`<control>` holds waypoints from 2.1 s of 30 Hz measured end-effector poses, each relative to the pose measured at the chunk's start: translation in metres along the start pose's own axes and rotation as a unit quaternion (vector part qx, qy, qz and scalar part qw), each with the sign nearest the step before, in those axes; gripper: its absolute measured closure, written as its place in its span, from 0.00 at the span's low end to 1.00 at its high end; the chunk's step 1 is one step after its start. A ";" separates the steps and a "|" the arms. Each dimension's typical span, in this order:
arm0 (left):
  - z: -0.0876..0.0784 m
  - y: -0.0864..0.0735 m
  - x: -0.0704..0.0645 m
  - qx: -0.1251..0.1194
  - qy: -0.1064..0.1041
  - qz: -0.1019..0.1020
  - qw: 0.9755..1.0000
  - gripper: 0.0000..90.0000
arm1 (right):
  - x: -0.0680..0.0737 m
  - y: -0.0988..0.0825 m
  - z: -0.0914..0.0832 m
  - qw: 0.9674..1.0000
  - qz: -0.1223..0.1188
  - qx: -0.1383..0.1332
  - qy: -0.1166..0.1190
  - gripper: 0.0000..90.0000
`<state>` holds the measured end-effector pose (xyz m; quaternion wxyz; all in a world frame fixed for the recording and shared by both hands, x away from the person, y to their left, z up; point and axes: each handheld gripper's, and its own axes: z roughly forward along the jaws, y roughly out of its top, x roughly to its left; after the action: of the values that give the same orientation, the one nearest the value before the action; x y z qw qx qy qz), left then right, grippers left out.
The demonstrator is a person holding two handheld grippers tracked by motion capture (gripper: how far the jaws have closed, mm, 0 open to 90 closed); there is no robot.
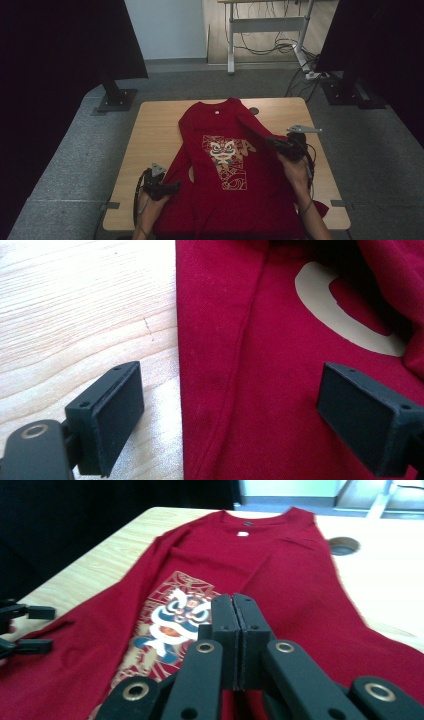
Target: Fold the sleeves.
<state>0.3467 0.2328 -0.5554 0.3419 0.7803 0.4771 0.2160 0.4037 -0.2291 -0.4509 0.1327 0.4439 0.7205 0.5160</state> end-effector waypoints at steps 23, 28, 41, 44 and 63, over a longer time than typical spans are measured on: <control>0.000 0.000 0.000 0.001 0.000 0.001 1.000 0.13 | 0.043 -0.046 0.107 0.992 -0.056 0.105 0.052 0.97; 0.000 0.000 0.000 0.001 0.000 0.001 1.000 0.13 | 0.040 -0.047 0.106 0.992 -0.056 0.100 0.049 0.90; 0.000 0.000 0.000 0.001 0.000 0.001 1.000 0.13 | 0.029 -0.042 0.067 0.995 -0.067 0.072 0.032 0.62; 0.000 0.000 0.000 0.001 0.000 0.001 1.000 0.13 | 0.027 -0.045 0.058 0.995 -0.070 0.072 0.026 0.58; 0.000 0.000 0.000 0.001 0.000 0.001 1.000 0.13 | 0.019 -0.070 0.002 0.992 -0.099 0.078 -0.010 0.46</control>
<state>0.3467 0.2329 -0.5553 0.3411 0.7811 0.4764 0.2158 0.3591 -0.2184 -0.5069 0.1546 0.3846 0.7977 0.4380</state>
